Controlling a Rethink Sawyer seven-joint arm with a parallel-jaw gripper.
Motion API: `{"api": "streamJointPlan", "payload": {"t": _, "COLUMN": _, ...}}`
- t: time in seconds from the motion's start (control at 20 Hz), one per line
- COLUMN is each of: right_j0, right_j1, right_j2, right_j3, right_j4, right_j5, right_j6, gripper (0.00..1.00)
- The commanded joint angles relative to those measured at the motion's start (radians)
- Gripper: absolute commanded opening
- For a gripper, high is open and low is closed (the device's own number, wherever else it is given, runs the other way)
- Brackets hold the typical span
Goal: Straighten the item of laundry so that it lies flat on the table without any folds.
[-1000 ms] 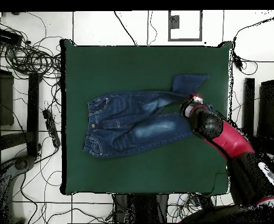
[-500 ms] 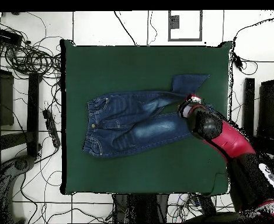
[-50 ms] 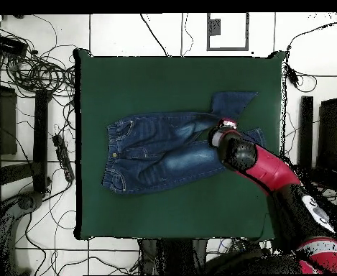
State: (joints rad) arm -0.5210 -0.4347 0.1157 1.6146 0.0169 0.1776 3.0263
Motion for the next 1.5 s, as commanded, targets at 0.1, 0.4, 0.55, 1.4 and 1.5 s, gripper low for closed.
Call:
{"api": "streamJointPlan", "payload": {"t": 0.1, "right_j0": 0.077, "right_j1": 0.070, "right_j2": -0.039, "right_j3": -0.024, "right_j4": 0.036, "right_j5": -0.023, "right_j6": 0.074, "gripper": 1.00}}
{"api": "streamJointPlan", "payload": {"t": 0.4, "right_j0": 0.221, "right_j1": 0.116, "right_j2": -0.222, "right_j3": -0.072, "right_j4": 0.122, "right_j5": -0.088, "right_j6": 0.185, "gripper": 1.00}}
{"api": "streamJointPlan", "payload": {"t": 0.55, "right_j0": 0.288, "right_j1": 0.143, "right_j2": -0.311, "right_j3": -0.091, "right_j4": 0.177, "right_j5": -0.106, "right_j6": 0.209, "gripper": 1.00}}
{"api": "streamJointPlan", "payload": {"t": 1.4, "right_j0": 0.267, "right_j1": 0.001, "right_j2": -0.306, "right_j3": -0.009, "right_j4": 0.260, "right_j5": 0.061, "right_j6": 0.065, "gripper": 1.00}}
{"api": "streamJointPlan", "payload": {"t": 1.5, "right_j0": 0.256, "right_j1": -0.028, "right_j2": -0.319, "right_j3": -0.025, "right_j4": 0.252, "right_j5": 0.121, "right_j6": 0.043, "gripper": 1.00}}
